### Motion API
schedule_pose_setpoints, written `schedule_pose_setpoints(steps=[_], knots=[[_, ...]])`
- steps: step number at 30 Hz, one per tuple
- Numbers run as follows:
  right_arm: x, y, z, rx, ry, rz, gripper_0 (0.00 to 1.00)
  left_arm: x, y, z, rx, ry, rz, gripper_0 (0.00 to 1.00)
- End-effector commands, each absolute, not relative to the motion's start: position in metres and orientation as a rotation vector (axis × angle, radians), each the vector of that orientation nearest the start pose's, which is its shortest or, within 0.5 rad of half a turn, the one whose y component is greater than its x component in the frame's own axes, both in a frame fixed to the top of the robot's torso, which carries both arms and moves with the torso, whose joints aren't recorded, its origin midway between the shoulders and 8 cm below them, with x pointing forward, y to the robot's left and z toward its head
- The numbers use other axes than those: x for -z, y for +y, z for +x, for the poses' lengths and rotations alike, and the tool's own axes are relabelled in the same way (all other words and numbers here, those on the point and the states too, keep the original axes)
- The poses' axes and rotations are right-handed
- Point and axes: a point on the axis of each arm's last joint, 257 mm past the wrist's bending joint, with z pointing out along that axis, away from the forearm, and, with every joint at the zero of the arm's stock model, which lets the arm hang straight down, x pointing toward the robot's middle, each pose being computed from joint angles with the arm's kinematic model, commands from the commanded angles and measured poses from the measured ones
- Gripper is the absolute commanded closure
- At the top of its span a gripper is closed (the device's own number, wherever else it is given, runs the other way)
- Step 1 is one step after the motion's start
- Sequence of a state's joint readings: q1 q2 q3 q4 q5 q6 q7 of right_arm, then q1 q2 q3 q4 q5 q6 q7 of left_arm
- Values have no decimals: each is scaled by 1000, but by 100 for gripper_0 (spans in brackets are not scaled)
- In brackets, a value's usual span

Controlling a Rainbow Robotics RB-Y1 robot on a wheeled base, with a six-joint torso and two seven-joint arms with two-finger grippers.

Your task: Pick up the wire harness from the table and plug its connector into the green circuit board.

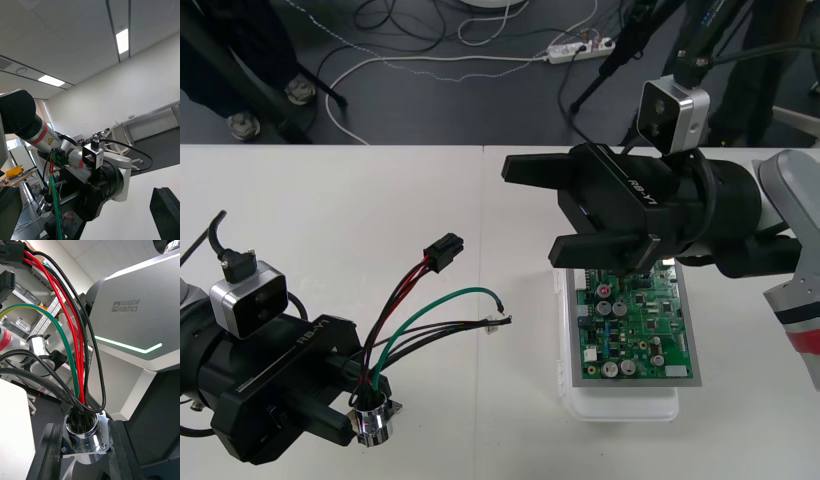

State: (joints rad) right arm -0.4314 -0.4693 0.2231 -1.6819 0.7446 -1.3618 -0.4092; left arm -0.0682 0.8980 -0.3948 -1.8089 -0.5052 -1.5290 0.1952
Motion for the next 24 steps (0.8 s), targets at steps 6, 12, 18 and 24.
schedule_pose_setpoints(steps=[6, 12, 18, 24], knots=[[-25, 23, 273, -1739, 870, -1213, 0, 76, 109, 170, 1916, 1085, 1280, 100], [-24, 31, 258, -1776, 853, -1240, 4, 76, 109, 170, 1918, 1085, 1280, 100], [-26, 36, 249, -1791, 839, -1271, 6, 75, 109, 170, 1919, 1084, 1278, 100], [-32, 40, 249, -1793, 827, -1275, 6, 75, 109, 170, 1920, 1083, 1277, 100]])
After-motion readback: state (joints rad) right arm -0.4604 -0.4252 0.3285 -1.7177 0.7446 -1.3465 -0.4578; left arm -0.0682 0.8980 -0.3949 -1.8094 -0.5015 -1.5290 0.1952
